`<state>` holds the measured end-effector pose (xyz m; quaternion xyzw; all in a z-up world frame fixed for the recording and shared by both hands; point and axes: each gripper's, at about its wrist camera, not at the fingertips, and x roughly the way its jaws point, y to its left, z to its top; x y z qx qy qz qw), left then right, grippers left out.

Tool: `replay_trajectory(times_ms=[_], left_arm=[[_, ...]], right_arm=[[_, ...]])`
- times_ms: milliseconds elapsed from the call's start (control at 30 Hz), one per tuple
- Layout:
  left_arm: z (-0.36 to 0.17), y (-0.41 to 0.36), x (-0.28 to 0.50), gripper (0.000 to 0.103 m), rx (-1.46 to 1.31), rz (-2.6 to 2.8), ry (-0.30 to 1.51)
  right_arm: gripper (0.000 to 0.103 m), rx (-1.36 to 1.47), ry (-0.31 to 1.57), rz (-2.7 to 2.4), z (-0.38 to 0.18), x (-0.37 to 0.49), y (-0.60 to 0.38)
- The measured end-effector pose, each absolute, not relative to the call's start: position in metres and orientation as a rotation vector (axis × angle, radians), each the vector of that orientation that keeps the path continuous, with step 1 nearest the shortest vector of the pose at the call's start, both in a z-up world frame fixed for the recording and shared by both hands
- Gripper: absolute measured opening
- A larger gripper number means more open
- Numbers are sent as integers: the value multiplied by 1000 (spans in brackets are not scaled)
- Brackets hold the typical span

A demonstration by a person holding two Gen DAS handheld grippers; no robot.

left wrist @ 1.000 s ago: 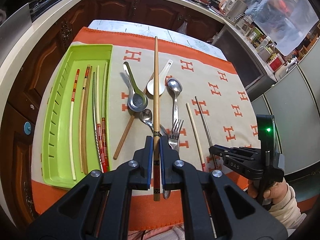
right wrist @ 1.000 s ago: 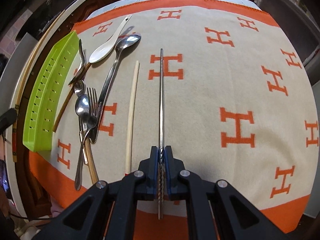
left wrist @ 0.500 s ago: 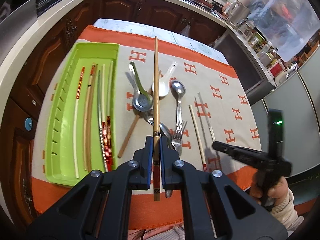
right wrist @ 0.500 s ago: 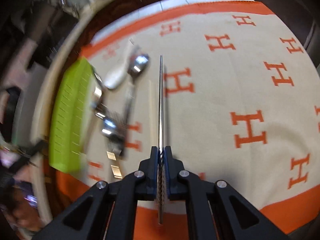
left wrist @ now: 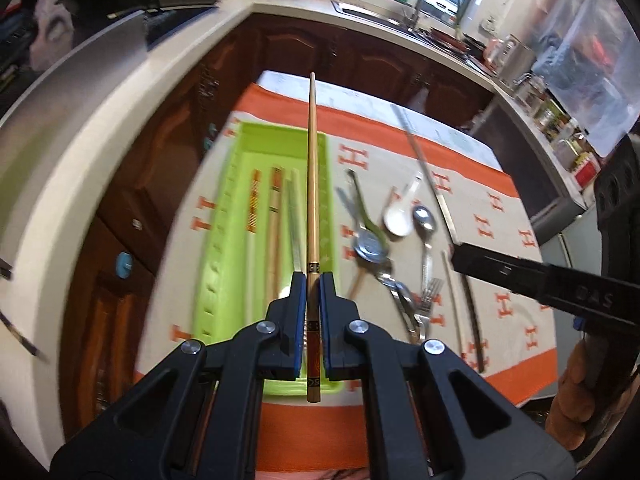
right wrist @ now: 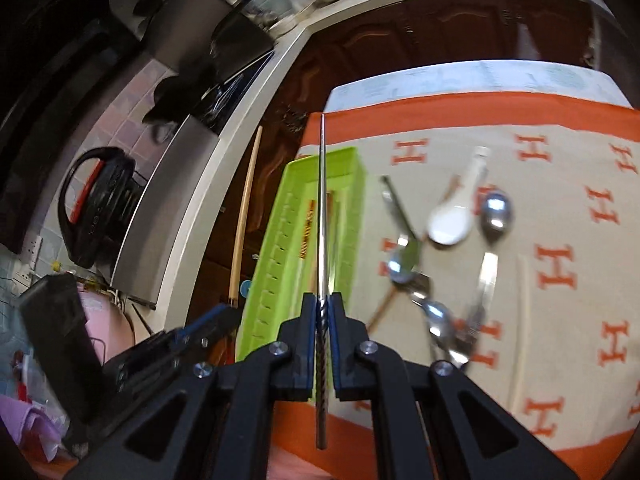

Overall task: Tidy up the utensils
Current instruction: 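Lift both chopsticks, lower them into the green tray and open both tools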

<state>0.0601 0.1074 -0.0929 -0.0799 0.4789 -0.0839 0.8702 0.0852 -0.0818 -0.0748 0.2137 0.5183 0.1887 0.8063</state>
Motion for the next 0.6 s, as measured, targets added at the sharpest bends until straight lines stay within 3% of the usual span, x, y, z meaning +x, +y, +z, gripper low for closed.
replay_trajectory(times_ms=[367,433,467,500,567,600], left_arm=[[-116,130,78,8,-72,-84,1026],[-122,129,80,26,-67,-85,1049],[-125,129,81,47,-67,-88,1061],[-127,130,82,62,-75,-83,1067],[-128,132,82,64,-91,-74,1058],[-129,133,83,65,-95,-71,1061]], right_arm=[[7,375,1230,442,-117,125,-15],[9,357,1238,439,-122,125,-11],[14,349,1234,440,-122,124,-10],[17,340,1229,443,-122,121,-9],[32,337,1215,442,-121,117,-11],[33,337,1209,440,-121,115,-13]])
